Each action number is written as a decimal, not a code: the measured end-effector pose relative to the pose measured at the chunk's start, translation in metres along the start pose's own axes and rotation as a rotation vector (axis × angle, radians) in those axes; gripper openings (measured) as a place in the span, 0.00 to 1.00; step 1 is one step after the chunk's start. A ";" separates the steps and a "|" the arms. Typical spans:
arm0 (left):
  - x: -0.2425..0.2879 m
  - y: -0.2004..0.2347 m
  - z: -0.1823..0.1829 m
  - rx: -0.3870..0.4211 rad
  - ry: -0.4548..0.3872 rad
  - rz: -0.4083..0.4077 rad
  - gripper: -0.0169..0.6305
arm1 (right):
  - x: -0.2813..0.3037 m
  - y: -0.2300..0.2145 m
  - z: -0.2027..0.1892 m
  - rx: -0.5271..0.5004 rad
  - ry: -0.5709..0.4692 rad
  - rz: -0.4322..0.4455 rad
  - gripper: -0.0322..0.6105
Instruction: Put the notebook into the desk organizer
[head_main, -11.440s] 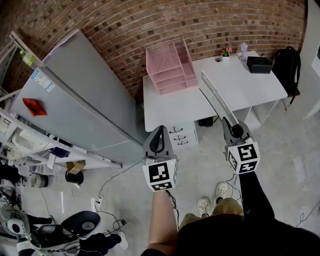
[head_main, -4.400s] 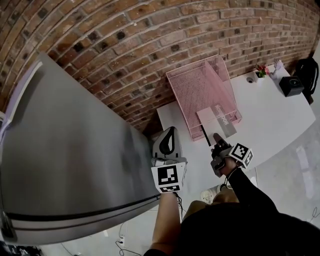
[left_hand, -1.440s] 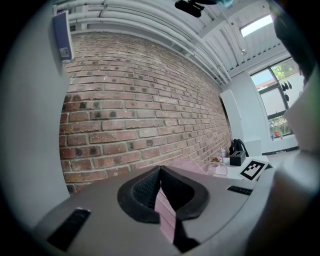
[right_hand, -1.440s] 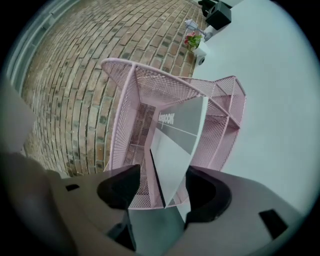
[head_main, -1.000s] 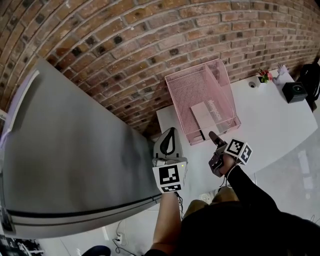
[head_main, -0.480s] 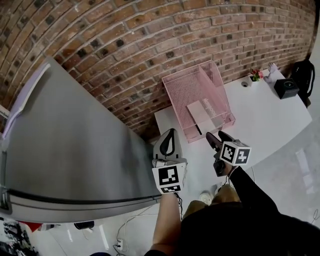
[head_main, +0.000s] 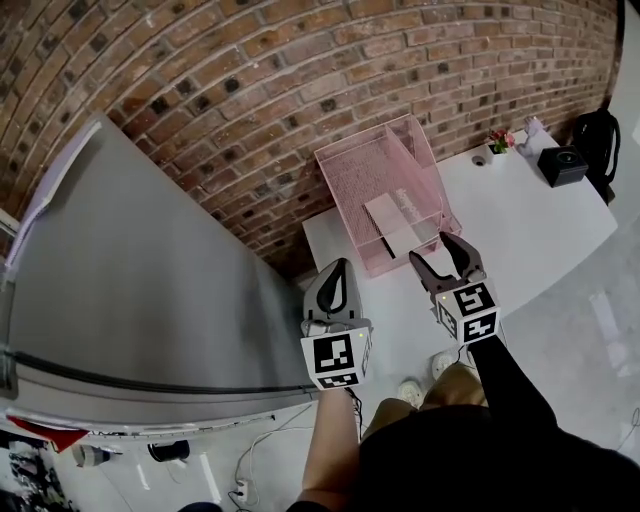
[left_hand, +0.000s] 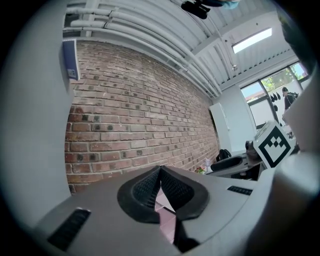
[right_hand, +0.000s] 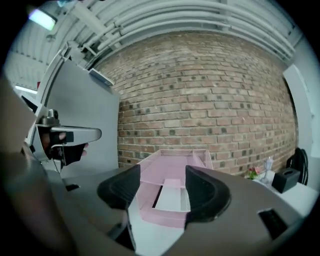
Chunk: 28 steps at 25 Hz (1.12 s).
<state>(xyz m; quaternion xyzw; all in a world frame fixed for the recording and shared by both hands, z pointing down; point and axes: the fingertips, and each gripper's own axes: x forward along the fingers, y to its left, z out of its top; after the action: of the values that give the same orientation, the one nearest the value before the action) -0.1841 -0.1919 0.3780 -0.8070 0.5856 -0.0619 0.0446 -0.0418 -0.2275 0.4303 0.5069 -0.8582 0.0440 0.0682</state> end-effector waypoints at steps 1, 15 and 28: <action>0.000 -0.002 0.003 0.002 -0.002 0.000 0.05 | -0.003 0.000 0.009 -0.030 -0.021 0.006 0.47; 0.019 -0.026 0.043 -0.012 -0.041 0.095 0.05 | -0.015 -0.018 0.082 -0.305 -0.204 0.151 0.47; 0.030 -0.065 0.049 0.024 -0.062 0.189 0.05 | -0.018 -0.065 0.070 -0.249 -0.215 0.225 0.36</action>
<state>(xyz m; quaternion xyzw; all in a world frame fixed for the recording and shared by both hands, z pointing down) -0.1064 -0.1999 0.3406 -0.7491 0.6566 -0.0396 0.0779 0.0187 -0.2538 0.3588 0.3973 -0.9105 -0.1096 0.0332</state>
